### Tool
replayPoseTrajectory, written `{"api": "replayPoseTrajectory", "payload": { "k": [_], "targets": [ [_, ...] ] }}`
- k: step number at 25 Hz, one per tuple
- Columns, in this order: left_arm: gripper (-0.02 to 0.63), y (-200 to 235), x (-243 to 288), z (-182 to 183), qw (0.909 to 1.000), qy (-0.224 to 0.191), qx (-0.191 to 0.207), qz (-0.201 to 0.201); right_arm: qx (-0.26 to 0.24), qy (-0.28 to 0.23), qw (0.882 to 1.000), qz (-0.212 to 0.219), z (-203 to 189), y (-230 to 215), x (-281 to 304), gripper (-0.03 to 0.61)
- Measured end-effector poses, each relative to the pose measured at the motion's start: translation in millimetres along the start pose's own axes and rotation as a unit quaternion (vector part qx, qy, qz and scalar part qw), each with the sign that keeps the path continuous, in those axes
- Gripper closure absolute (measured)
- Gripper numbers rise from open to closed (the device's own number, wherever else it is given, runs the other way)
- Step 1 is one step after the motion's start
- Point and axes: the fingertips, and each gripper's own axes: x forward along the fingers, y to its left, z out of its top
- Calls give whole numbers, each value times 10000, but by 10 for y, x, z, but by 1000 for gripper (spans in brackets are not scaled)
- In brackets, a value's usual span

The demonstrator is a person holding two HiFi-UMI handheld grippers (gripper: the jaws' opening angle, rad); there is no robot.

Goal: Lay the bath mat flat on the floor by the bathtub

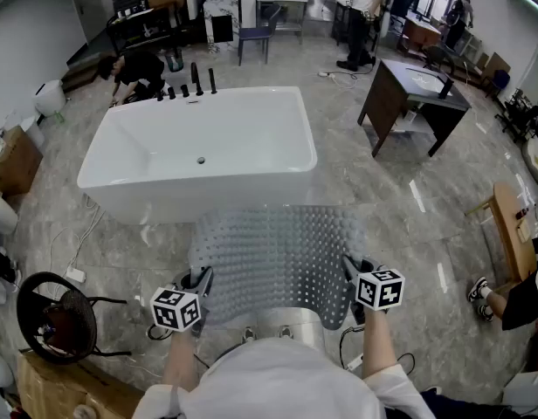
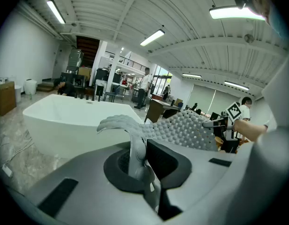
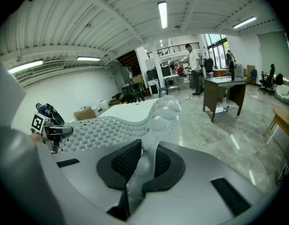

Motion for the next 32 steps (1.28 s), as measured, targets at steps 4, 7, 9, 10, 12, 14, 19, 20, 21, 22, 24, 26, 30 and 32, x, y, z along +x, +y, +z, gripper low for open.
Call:
{"api": "replayPoseTrajectory", "payload": {
  "k": [4, 7, 9, 10, 12, 14, 19, 20, 21, 22, 24, 26, 30, 32],
  "targets": [
    [571, -2, 53, 48, 10000, 7, 27, 16, 4, -16, 10000, 3, 52, -59, 35, 535],
    [571, -2, 83, 66, 10000, 19, 9, 31, -11, -7, 10000, 16, 87, -95, 67, 535],
    [571, -15, 104, 72, 10000, 36, 0, 47, -6, -2, 10000, 54, 98, -120, 81, 535],
    [571, -21, 112, 70, 10000, 47, -3, 56, -6, -1, 10000, 87, 99, -123, 89, 534],
    [571, -36, 129, 58, 10000, 71, -7, 67, -7, -2, 9999, 164, 93, -119, 109, 535],
    [571, -49, 156, 54, 9999, 91, 5, 81, -13, -16, 9997, 224, 91, -122, 137, 534],
    [571, -71, 245, 91, 9998, 87, 14, 158, 52, -49, 9996, 278, 111, -217, 199, 534],
    [571, -86, 264, 100, 9998, 84, 13, 176, 65, -55, 9996, 281, 120, -253, 200, 534],
    [571, -103, 286, 109, 9998, 79, 14, 195, 74, -61, 9995, 285, 131, -292, 199, 534],
    [571, -121, 306, 117, 9997, 73, 17, 216, 78, -67, 9995, 292, 142, -330, 198, 535],
    [571, -152, 342, 116, 9996, 60, 24, 264, 78, -74, 9994, 315, 151, -402, 200, 534],
    [571, -180, 383, 105, 9995, 46, 36, 315, 52, -80, 9994, 336, 156, -478, 214, 534],
    [571, -217, 505, 142, 9991, 45, 113, 400, -13, -44, 9992, 387, 205, -623, 285, 534],
    [571, -220, 573, 161, 9989, 64, 163, 438, -47, -1, 9992, 397, 216, -689, 334, 534]
  ]
}}
